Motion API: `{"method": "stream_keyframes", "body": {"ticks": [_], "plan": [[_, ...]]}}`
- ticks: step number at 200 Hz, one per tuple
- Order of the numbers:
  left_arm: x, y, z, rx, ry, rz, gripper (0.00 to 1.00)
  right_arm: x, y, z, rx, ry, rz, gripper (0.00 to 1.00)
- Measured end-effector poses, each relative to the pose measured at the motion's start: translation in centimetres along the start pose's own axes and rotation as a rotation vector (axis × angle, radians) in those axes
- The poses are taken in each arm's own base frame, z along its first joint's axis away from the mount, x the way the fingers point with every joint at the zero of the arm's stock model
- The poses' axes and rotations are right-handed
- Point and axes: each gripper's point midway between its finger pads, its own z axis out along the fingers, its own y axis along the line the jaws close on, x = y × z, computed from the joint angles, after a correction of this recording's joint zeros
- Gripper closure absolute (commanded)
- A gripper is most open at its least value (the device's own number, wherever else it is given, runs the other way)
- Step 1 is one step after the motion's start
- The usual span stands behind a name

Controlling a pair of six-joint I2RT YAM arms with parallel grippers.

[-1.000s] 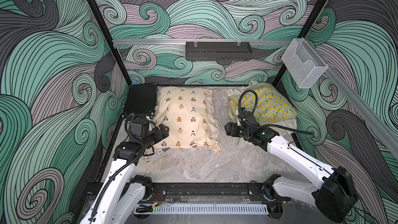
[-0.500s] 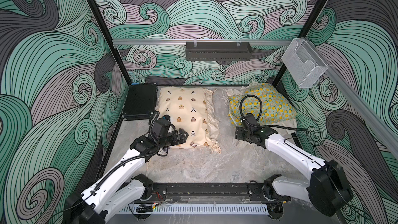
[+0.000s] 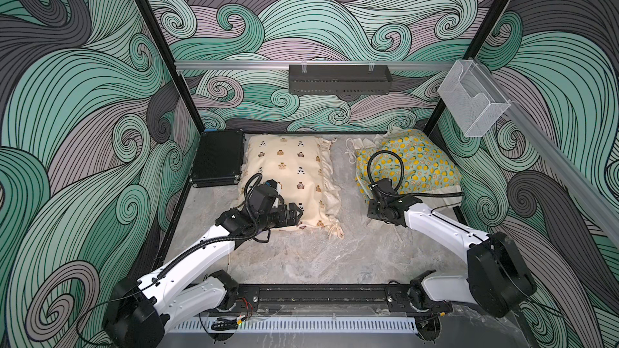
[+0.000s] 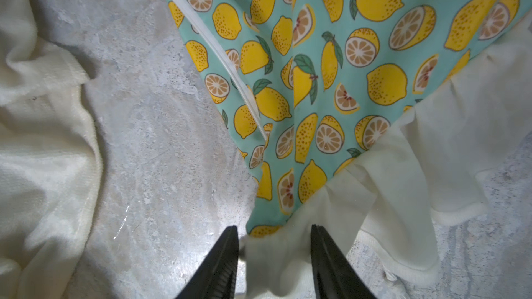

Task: Zip up pillowcases
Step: Adjust the pillowcase at the center of the board.

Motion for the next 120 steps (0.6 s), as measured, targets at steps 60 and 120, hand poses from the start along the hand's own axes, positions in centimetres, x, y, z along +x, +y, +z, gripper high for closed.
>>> {"method": "stream_keyframes", "body": {"ticks": [60,120], "plan": [[0.0,-0.3,0.0,0.008,-0.002,0.006,0.07,0.7,-0.7,-0.4,-0.035,-0.012,0.030,0.82],[0.1,-0.4,0.0,0.015,0.003,0.006,0.07,0.5,-0.5,-3.7,-0.148,-0.072,0.031,0.91]]}}
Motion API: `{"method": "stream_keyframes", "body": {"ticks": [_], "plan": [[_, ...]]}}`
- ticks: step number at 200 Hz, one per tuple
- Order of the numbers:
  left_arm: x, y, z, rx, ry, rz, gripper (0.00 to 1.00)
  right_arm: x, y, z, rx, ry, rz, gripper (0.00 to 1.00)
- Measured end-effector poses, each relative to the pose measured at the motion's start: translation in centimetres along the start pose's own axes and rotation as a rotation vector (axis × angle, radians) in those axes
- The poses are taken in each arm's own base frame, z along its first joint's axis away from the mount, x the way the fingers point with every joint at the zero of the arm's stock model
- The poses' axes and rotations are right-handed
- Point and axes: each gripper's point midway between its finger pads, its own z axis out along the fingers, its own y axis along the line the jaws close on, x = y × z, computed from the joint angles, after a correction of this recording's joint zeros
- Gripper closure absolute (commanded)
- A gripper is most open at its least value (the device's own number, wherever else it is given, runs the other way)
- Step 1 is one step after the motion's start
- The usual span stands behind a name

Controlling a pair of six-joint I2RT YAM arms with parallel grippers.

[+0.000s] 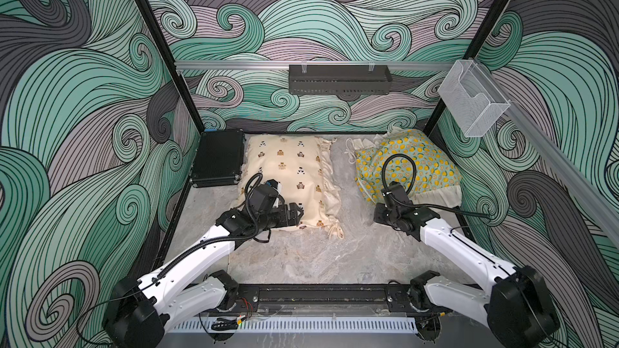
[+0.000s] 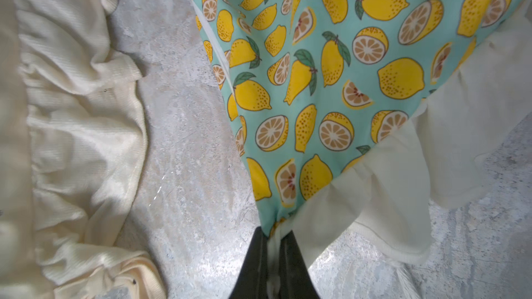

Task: Zip up pillowcases
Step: Adjust the pillowcase at the center of the board.

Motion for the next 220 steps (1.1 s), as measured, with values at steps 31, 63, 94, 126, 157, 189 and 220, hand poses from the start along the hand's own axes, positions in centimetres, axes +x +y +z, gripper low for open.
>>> {"method": "stream_keyframes", "body": {"ticks": [31,63,94,126,157,189,220], "plan": [[0.0,0.0,0.0,0.002,0.001,0.000,0.07,0.0,-0.1,-2.5,-0.044,-0.034,0.015,0.92],[0.0,-0.1,-0.1,0.004,-0.002,0.001,0.07,0.8,-0.4,-4.7,-0.084,-0.033,0.033,0.92],[-0.1,-0.1,-0.2,0.006,-0.006,0.002,0.07,1.8,-0.9,-6.6,-0.105,-0.017,0.054,0.92],[0.0,-0.1,-0.3,0.006,-0.005,0.004,0.07,2.7,-1.7,-8.5,-0.110,-0.017,0.104,0.92],[-0.1,-0.2,-0.5,0.009,-0.009,0.005,0.07,3.6,-2.7,-9.9,-0.111,-0.028,0.171,0.88],[-0.3,-0.5,-0.6,0.014,-0.012,0.006,0.07,4.4,-3.6,-9.7,-0.070,-0.002,0.219,0.75],[-0.9,-1.0,-0.8,0.025,-0.025,0.008,0.07,4.4,-4.2,-9.1,-0.013,0.017,0.219,0.59]]}}
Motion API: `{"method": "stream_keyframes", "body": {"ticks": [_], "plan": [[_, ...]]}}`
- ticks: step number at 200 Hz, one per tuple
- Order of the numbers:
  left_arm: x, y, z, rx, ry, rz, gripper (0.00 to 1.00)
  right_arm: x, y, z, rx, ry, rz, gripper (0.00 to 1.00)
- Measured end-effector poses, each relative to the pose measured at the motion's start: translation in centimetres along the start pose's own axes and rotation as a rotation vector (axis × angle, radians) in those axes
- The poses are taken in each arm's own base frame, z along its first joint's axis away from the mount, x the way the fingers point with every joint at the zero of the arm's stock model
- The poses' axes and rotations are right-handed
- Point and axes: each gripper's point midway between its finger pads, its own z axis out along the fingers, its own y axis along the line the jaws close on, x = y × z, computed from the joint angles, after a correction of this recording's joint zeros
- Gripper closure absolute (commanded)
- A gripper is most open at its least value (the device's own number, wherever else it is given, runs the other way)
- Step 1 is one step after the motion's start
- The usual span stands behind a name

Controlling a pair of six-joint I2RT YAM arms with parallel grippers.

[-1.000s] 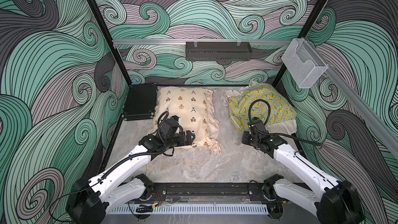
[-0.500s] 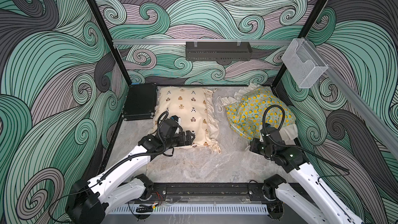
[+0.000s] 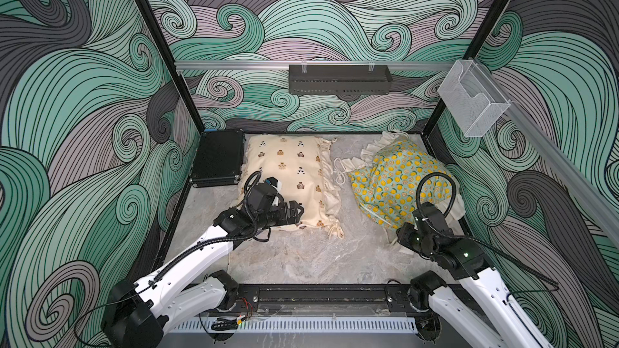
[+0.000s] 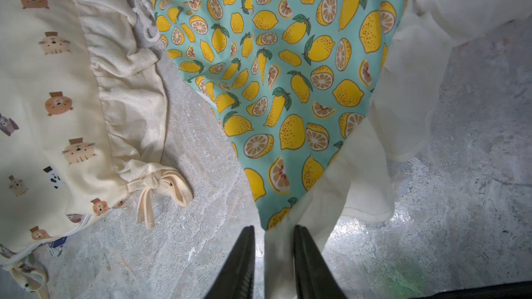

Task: Zip up pillowcases
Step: Adjust the pillowcase at the center of the board.

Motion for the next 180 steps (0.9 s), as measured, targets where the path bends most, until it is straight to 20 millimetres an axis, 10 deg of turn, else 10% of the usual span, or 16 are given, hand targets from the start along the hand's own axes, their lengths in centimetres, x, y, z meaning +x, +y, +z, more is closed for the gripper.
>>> {"method": "stream_keyframes", "body": {"ticks": [63,180], "plan": [[-1.2,-1.0,1.1,0.001,0.010,0.015,0.07,-5.3,3.7,0.0,0.026,-0.052,-0.071,0.34],[-4.3,-2.7,4.4,-0.012,0.003,0.055,0.07,-13.6,11.7,12.6,0.128,-0.060,-0.029,0.15]]}}
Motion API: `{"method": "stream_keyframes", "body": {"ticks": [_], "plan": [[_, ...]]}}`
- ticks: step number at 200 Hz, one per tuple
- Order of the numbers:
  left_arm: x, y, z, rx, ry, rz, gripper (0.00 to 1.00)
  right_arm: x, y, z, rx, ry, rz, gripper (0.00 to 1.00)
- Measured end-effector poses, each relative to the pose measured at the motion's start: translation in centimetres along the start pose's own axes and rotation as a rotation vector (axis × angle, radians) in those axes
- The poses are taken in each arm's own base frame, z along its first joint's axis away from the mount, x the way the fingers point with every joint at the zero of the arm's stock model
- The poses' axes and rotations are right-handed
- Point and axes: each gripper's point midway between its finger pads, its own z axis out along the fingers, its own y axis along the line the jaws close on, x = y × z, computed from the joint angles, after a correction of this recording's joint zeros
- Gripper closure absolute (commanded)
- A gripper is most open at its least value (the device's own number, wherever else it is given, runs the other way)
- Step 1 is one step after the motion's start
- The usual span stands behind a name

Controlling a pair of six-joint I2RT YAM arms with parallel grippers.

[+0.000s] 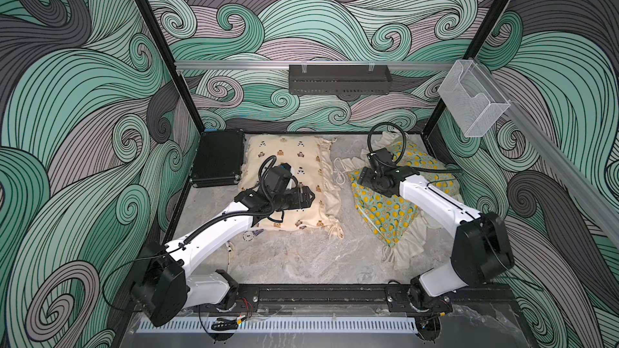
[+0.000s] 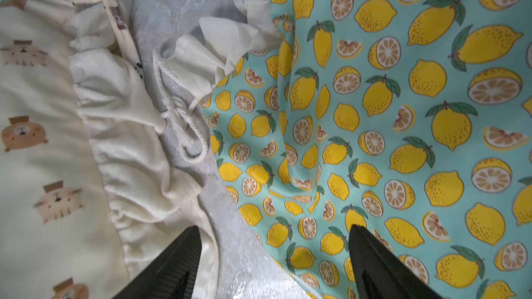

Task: Zip up pillowcases
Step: Adjust the pillowcase at the center of the board.

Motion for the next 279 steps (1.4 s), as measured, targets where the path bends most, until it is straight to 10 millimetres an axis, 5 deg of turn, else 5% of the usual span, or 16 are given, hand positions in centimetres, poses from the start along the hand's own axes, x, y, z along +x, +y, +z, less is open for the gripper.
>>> {"method": "stream_keyframes", "body": {"ticks": [68,137,202,279], "plan": [[-2.0,-0.6,0.7,-0.025,-0.031,0.046,0.07,-3.0,1.8,6.3,0.149,-0.041,0.044,0.10],[-2.1,-0.2,0.7,-0.043,-0.037,0.059,0.07,-3.1,2.1,10.7,0.223,-0.010,0.017,0.14],[-2.3,0.0,0.6,-0.047,-0.040,0.054,0.07,-2.8,0.6,12.7,0.277,0.023,-0.021,0.30],[-1.7,0.5,1.4,-0.064,-0.012,0.049,0.07,-2.9,0.7,13.1,0.241,0.048,-0.094,0.67]]}}
